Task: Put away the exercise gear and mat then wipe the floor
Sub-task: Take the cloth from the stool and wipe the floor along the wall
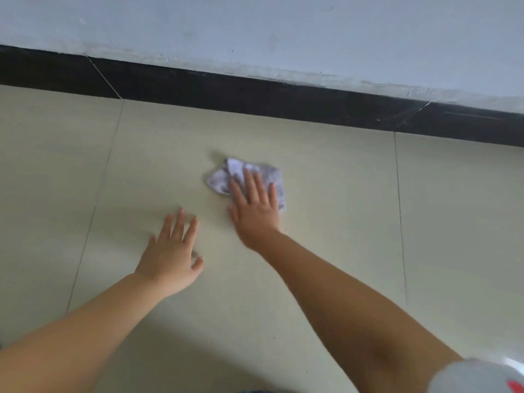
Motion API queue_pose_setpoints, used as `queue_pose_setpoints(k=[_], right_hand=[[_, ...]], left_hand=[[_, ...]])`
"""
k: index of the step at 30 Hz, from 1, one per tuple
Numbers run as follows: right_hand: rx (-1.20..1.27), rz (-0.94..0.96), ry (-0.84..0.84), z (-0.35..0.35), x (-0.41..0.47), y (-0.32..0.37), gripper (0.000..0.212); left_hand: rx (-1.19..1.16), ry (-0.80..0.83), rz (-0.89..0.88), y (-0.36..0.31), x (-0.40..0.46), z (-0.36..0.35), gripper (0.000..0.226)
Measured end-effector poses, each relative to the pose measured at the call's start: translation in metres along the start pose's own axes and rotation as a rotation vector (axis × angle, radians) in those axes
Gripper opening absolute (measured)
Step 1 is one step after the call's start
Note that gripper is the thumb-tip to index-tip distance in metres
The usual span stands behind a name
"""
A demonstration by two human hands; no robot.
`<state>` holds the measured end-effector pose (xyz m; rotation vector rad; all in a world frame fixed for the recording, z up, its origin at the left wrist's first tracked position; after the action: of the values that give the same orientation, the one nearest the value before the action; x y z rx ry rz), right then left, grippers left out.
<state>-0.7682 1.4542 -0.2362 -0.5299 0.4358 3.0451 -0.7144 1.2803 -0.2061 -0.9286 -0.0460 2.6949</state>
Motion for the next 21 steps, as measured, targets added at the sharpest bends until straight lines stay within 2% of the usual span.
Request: queue_pose_setpoints(k=[2,4,6,8,10,12,13,14,15,17,18,20,21], right_hand=[[-0.036,0.215,0.095,-0.016,-0.03,0.028,0.055],[-0.051,0.334,0.062,-0.012,-0.039,0.006,0.053],[-0.098,0.25,-0.031,-0.001,-0.039,-0.054,0.059],[-0.094,-0.091,-0.098,0.019,-0.047,-0.136,0.063],[0.083,-0.566,-0.177,0.043,-0.071,-0.206,0.058],[0.24,-0.945,-0.174,0.052,-0.093,-0.222,0.056],[0.264,-1.015,-0.161,0.046,-0.095,-0.208,0.055],[0.247,-0.986,-0.16,0.035,-0.095,-0.183,0.055],[0.215,-0.858,-0.185,0.017,-0.093,-0.15,0.055],[0.13,-0.519,-0.24,-0.015,-0.1,-0.07,0.058],[0.053,-0.327,-0.21,-0.033,-0.11,-0.028,0.061],[-0.079,0.095,0.052,-0.056,-0.144,0.037,0.062],[-0.12,0.278,0.138,-0.059,-0.158,0.049,0.058]], left_hand=[[-0.078,-0.039,-0.001,0.003,0.001,0.003,0.074],[-0.081,-0.047,-0.009,0.007,0.001,0.006,0.07],[-0.076,-0.036,-0.016,0.009,-0.001,0.009,0.066],[-0.112,-0.042,-0.005,0.01,-0.003,0.01,0.063],[-0.138,-0.058,0.001,0.008,-0.005,0.011,0.062],[-0.139,-0.057,0.001,0.006,-0.005,0.012,0.062],[-0.14,-0.049,-0.001,0.005,-0.004,0.012,0.061],[-0.142,-0.04,-0.002,0.007,-0.002,0.012,0.06],[-0.15,-0.034,-0.006,0.008,0.0,0.013,0.058],[-0.187,-0.043,-0.021,0.011,0.004,0.017,0.054],[-0.217,-0.058,-0.021,0.012,0.005,0.02,0.053],[-0.283,-0.049,0.016,0.01,0.007,0.027,0.052],[-0.301,-0.035,0.025,0.009,0.008,0.029,0.051]])
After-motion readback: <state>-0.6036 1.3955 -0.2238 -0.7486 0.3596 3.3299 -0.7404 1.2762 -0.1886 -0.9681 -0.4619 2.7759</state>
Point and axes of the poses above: each hand's wrist, its own x-axis towards the middle knuckle, its own z-axis out of the back of the hand, y = z × x, the point moved 2 cm from there along x, towards the middle knuckle, and after that the axes turned 8 degrees about -z, right-handed, at the moved point
